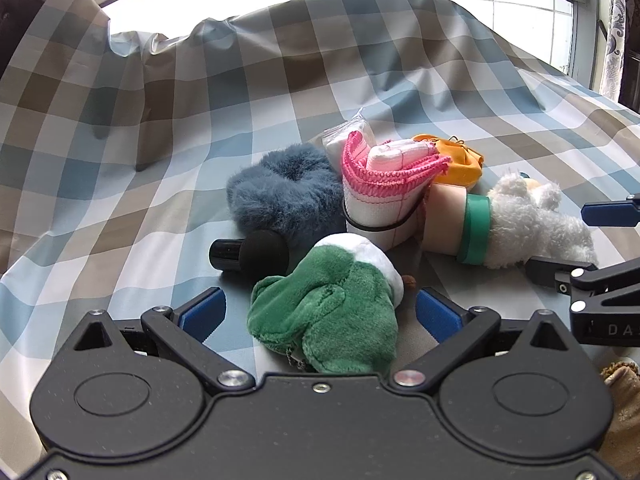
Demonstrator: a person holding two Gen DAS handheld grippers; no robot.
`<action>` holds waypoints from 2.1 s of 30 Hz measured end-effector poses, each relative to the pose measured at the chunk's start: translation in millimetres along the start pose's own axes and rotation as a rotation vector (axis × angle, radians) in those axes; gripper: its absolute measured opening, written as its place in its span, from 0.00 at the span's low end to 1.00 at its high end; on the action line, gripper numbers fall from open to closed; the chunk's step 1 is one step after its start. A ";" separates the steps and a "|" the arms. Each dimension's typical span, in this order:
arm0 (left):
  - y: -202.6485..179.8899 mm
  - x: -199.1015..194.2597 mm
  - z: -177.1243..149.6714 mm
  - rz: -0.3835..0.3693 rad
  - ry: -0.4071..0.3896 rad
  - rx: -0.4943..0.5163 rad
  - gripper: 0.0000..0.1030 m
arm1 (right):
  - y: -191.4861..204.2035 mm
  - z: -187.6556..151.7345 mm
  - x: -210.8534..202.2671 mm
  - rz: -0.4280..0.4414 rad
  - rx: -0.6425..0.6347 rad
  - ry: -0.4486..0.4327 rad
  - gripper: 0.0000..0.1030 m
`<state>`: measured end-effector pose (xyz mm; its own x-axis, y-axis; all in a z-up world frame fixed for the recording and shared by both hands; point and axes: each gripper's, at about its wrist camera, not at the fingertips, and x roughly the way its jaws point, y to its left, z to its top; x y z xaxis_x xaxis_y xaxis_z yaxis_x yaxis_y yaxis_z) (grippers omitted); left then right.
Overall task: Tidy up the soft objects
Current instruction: 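Reach to the pile and grasp green plush with left tool while right grasps white bear, then lift green plush with left tool while right tool carries white bear toward basket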
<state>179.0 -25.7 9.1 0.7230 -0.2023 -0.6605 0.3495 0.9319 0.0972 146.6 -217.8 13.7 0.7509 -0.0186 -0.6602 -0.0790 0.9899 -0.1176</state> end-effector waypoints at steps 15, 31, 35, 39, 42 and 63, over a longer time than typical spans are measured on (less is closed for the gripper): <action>14.1 34.9 -2.8 -0.077 0.026 -0.082 0.97 | 1.2 8.0 45.3 0.004 0.022 0.039 0.88; 13.1 36.0 -1.6 -0.081 0.010 -0.083 0.96 | -10.8 8.1 55.7 0.072 0.103 0.040 0.86; 16.6 33.3 -1.9 -0.084 -0.002 -0.104 0.84 | -6.0 7.0 51.0 0.074 0.081 0.027 0.75; 18.6 30.5 -2.8 -0.072 -0.021 -0.111 0.71 | -13.1 8.0 48.7 0.065 0.110 0.028 0.58; 17.0 28.3 -3.1 -0.056 -0.040 -0.100 0.61 | -18.5 8.4 47.7 0.053 0.134 0.029 0.50; 23.3 20.2 -7.3 -0.021 -0.068 -0.124 0.55 | -17.4 5.2 31.2 0.050 0.132 0.006 0.47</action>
<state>197.4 -5.9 -7.4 0.7563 -0.2382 -0.6093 0.2916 0.9565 -0.0120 174.7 -234.9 -1.0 0.7443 0.0309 -0.6671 -0.0288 0.9995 0.0142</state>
